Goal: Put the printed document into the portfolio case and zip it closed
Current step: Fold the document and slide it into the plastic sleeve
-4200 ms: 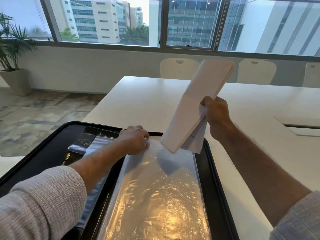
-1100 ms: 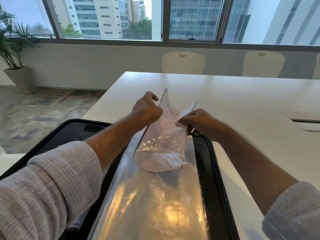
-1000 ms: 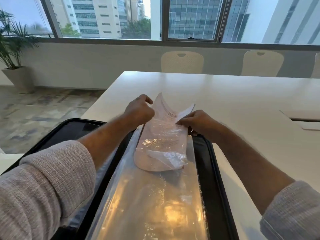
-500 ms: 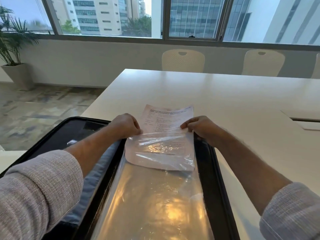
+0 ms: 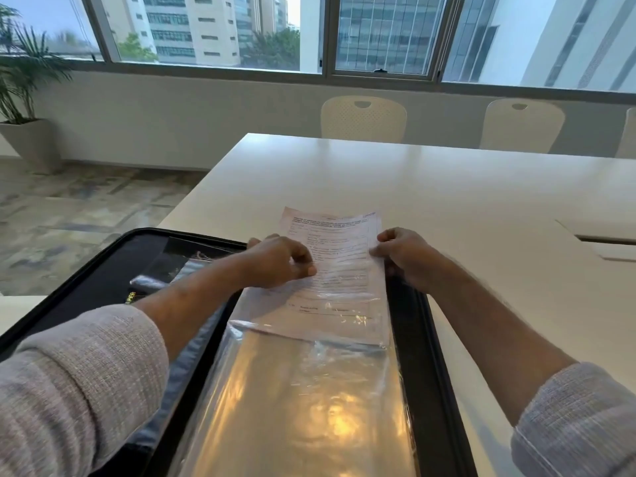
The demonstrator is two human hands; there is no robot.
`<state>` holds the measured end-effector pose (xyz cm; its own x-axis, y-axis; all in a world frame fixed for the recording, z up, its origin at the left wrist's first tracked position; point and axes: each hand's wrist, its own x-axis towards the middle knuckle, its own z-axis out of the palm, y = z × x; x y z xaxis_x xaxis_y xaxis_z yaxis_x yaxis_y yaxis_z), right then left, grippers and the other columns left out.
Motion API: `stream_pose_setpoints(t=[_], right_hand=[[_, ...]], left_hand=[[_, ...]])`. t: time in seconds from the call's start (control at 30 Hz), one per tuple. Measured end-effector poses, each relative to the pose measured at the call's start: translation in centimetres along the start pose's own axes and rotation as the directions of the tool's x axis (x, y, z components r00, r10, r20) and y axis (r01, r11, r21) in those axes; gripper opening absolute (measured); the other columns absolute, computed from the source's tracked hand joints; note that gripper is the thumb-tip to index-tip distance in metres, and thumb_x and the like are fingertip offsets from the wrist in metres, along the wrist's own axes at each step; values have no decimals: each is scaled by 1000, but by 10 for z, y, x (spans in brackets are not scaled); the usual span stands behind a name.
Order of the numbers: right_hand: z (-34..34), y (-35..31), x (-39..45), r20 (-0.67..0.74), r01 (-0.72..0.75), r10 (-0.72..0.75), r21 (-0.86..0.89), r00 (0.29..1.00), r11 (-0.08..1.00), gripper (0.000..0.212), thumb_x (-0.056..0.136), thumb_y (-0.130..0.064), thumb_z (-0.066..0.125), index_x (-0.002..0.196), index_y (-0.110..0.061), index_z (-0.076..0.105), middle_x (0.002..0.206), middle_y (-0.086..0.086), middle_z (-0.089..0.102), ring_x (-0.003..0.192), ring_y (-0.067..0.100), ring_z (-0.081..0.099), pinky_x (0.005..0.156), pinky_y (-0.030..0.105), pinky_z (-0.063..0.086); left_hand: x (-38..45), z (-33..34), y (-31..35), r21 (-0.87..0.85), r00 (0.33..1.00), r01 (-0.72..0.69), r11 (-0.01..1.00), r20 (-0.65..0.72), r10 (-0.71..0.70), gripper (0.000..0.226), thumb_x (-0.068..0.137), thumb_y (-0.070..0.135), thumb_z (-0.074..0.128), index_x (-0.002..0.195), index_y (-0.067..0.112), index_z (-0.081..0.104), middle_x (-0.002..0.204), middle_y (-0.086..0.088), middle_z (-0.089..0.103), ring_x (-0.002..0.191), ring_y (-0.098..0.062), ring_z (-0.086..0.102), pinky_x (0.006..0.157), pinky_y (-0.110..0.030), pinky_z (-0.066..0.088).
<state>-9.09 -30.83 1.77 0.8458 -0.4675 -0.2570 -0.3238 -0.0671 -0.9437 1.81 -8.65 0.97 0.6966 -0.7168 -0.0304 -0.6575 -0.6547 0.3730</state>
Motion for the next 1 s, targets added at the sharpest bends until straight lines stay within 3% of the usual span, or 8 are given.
stream_pose_setpoints(t=[0.23,0.33,0.43,0.5,0.67,0.8,0.9,1.0], right_hand=[[-11,-3,-7,158,-2,12,-60,987,998,27,81,3,64,81,-11,41,111,28,64,99,47,64,83,47,49],[-11,0,-4,108,-21,13,70,994,997,18,85,-6,67,90,-6,50,105,20,66,92,38,66,81,47,55],[-6,1,-1,-14,-36,37,116,999,993,18,89,-6,63,101,-5,50,112,22,65,98,41,67,83,47,57],[-6,1,-1,-40,-31,32,41,999,999,19,88,0,60,103,-5,49,113,24,63,101,42,65,86,49,54],[-17,-5,-10,185,-41,55,-78,981,996,20,88,0,59,87,-10,41,104,24,67,99,43,67,82,42,53],[-13,-2,-6,76,-38,37,12,996,999,20,87,-11,67,96,-5,50,109,24,67,98,42,67,90,50,52],[-8,2,0,-52,-24,26,38,998,999,27,87,-6,65,109,-2,50,109,21,67,96,37,67,78,43,55],[-12,0,-3,49,-42,48,-110,998,993,21,87,-4,64,103,-3,52,104,20,69,80,29,69,62,30,54]], left_hand=[[14,15,32,-69,996,-37,997,-86,31,12,88,37,68,77,32,66,80,18,64,81,-8,56,86,-34,34],[14,20,36,-243,999,-48,969,-28,42,14,86,32,72,73,32,68,77,17,66,76,-7,60,68,-22,44],[14,23,45,-301,996,-83,950,-40,75,13,85,31,74,72,30,70,74,16,67,70,0,59,58,-15,39],[16,25,49,-303,992,-95,948,-105,66,15,85,29,74,70,30,69,73,17,66,71,1,59,59,-15,38],[17,30,51,-293,990,-58,954,-140,17,8,85,28,73,78,23,74,81,10,70,78,-8,63,68,-25,50],[14,31,53,-330,995,-69,941,-87,43,8,86,27,73,78,25,74,82,9,71,81,-10,64,67,-24,49],[14,30,51,-336,995,-64,940,-94,34,8,85,28,73,78,25,74,82,9,71,80,-10,64,65,-22,47],[14,31,48,-323,990,-42,945,-142,-4,10,85,29,74,77,24,74,79,10,70,77,-8,62,64,-23,47]])
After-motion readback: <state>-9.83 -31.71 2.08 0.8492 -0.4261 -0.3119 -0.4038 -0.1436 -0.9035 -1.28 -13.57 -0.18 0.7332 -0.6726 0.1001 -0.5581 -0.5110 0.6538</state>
